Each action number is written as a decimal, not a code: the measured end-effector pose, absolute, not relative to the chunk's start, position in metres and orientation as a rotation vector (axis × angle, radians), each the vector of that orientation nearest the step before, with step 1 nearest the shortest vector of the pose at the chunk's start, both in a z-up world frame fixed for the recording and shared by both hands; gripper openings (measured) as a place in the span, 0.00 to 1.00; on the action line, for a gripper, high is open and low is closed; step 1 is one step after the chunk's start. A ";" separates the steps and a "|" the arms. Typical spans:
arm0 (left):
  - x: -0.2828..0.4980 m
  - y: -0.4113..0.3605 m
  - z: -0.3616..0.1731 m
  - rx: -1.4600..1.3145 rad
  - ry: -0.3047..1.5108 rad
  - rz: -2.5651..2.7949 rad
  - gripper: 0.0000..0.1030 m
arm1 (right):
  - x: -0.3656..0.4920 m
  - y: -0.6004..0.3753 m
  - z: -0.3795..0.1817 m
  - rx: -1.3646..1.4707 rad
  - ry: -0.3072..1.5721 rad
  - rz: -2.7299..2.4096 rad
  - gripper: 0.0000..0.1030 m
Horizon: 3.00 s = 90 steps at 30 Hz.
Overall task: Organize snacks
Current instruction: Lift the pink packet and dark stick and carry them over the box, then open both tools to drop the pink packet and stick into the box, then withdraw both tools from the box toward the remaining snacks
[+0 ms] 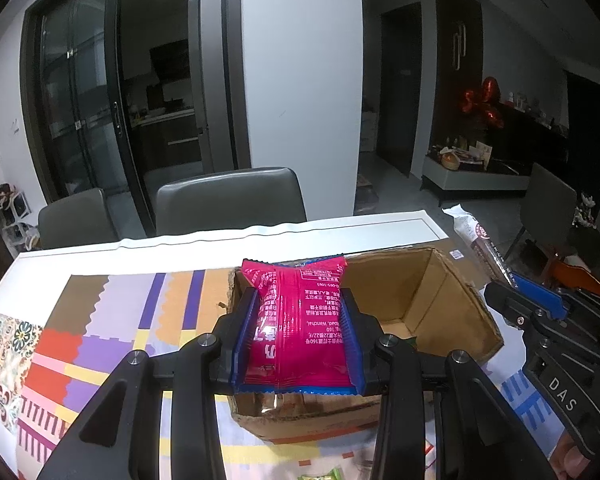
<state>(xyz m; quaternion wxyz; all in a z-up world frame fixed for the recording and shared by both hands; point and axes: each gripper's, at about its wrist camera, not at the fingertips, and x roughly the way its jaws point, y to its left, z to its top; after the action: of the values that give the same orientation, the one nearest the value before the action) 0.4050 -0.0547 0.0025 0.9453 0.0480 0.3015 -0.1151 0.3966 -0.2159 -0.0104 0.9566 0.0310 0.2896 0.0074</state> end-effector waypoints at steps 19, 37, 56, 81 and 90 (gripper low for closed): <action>0.426 -0.058 -0.008 0.094 0.633 -0.227 0.53 | 0.425 -0.212 -0.027 0.057 0.624 0.004 0.19; 0.406 -0.046 0.002 0.087 0.594 -0.167 0.89 | 0.417 -0.209 -0.017 0.019 0.585 -0.054 0.68; 0.360 -0.035 0.026 0.102 0.550 -0.132 0.89 | 0.371 -0.206 0.003 0.035 0.536 -0.052 0.68; 0.313 -0.006 0.025 0.089 0.545 -0.069 0.89 | 0.324 -0.178 0.002 0.023 0.533 -0.027 0.68; 0.299 0.000 0.011 0.087 0.564 -0.056 0.89 | 0.314 -0.169 -0.006 0.019 0.553 -0.018 0.68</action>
<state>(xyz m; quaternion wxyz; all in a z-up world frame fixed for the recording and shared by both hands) 0.2995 0.0001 0.0106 0.9592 0.0428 0.2781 -0.0277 0.3138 -0.1689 -0.0059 0.9619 0.0093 0.2730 -0.0087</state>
